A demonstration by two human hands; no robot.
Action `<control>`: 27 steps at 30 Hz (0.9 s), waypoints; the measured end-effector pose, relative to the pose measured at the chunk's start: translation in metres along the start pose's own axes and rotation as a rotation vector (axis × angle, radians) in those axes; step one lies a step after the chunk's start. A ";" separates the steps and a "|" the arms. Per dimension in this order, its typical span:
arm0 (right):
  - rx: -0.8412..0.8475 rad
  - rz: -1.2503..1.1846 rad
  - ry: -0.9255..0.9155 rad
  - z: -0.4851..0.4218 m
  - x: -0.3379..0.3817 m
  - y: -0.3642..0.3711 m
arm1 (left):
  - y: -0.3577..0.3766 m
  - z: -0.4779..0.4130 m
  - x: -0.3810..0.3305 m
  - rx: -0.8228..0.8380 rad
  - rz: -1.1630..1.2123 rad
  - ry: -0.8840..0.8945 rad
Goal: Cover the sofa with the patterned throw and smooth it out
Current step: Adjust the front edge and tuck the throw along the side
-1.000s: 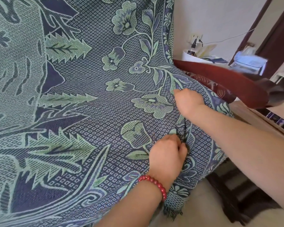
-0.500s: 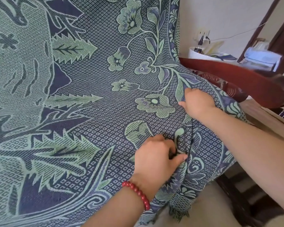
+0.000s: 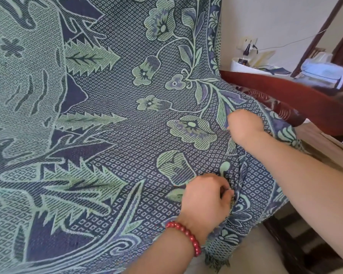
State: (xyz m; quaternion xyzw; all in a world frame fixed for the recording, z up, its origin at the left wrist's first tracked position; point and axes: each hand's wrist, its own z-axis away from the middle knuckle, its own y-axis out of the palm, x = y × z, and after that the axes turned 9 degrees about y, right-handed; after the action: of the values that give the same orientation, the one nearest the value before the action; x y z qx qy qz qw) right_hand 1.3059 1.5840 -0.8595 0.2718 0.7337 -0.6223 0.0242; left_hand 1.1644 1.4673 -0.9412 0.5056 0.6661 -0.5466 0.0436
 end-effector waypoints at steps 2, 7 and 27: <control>0.010 -0.039 0.006 0.002 0.009 -0.005 | -0.001 0.000 0.000 -0.012 0.014 -0.005; -0.006 -0.165 -0.031 0.009 0.028 -0.010 | -0.003 -0.002 -0.011 -0.115 -0.019 0.027; -0.072 -0.147 0.034 -0.012 0.007 0.003 | -0.016 -0.019 -0.002 -0.021 -0.200 -0.111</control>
State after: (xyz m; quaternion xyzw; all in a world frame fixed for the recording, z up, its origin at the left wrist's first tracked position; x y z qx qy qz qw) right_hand 1.3043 1.5975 -0.8620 0.2267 0.7740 -0.5907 -0.0242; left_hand 1.1634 1.4824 -0.9214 0.4050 0.7154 -0.5686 0.0307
